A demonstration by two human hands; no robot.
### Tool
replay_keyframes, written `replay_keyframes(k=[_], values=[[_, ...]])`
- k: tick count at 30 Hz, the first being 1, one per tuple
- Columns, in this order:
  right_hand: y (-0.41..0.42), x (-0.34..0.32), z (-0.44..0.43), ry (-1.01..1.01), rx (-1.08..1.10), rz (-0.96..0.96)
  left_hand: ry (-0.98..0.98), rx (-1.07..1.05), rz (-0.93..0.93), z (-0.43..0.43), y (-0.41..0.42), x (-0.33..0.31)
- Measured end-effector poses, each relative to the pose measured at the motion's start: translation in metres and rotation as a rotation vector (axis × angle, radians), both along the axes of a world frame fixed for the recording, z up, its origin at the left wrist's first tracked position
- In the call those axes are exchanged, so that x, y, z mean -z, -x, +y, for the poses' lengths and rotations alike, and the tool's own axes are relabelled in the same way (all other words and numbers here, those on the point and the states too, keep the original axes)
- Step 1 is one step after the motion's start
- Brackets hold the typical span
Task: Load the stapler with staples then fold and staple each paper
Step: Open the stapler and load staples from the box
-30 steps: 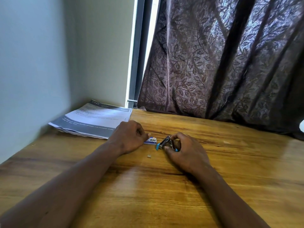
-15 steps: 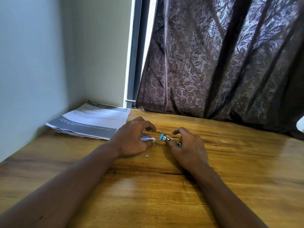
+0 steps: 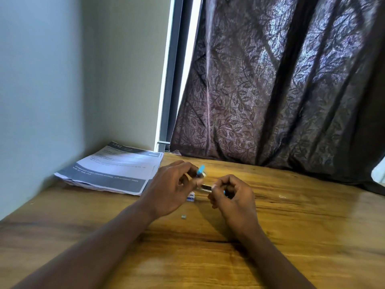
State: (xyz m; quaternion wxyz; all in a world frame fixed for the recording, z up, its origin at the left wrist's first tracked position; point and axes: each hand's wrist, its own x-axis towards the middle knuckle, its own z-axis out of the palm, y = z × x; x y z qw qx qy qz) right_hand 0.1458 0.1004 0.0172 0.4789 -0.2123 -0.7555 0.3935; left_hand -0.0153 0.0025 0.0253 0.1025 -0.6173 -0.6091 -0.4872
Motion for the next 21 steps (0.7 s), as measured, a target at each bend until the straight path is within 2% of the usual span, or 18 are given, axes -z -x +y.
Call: replay_keyframes(k=[2, 4, 6, 8, 10, 12, 14, 16, 21], values=[[-0.001, -0.002, 0.001, 0.154, -0.065, 0.094, -0.059, -0.031, -0.107, -0.001, 0.003, -0.002], [-0.002, -0.006, 0.000, 0.276, -0.131, 0.159, -0.101, -0.051, -0.300, -0.002, 0.007, -0.006], [-0.001, -0.008, -0.001, 0.360, -0.201, 0.214, -0.109, -0.002, -0.592, -0.002, 0.010, -0.010], [-0.001, -0.010, -0.001, 0.453, -0.285, 0.272, -0.106, 0.153, -0.979, -0.004, 0.007, -0.013], [-0.001, -0.012, -0.002, 0.554, -0.380, 0.293, -0.095, 0.252, -1.204, -0.005, 0.004, -0.013], [-0.002, -0.014, -0.005, 0.671, -0.501, 0.274, -0.070, 0.286, -1.247, -0.004, 0.004, -0.011], [-0.004, -0.017, -0.008, 0.800, -0.636, 0.232, -0.038, 0.299, -1.209, -0.002, 0.005, -0.012], [-0.006, -0.019, -0.010, 0.879, -0.746, 0.169, 0.030, 0.287, -1.105, -0.003, 0.005, -0.012], [-0.008, -0.017, -0.008, 0.912, -0.874, 0.039, 0.140, 0.281, -0.871, -0.002, 0.000, -0.007]])
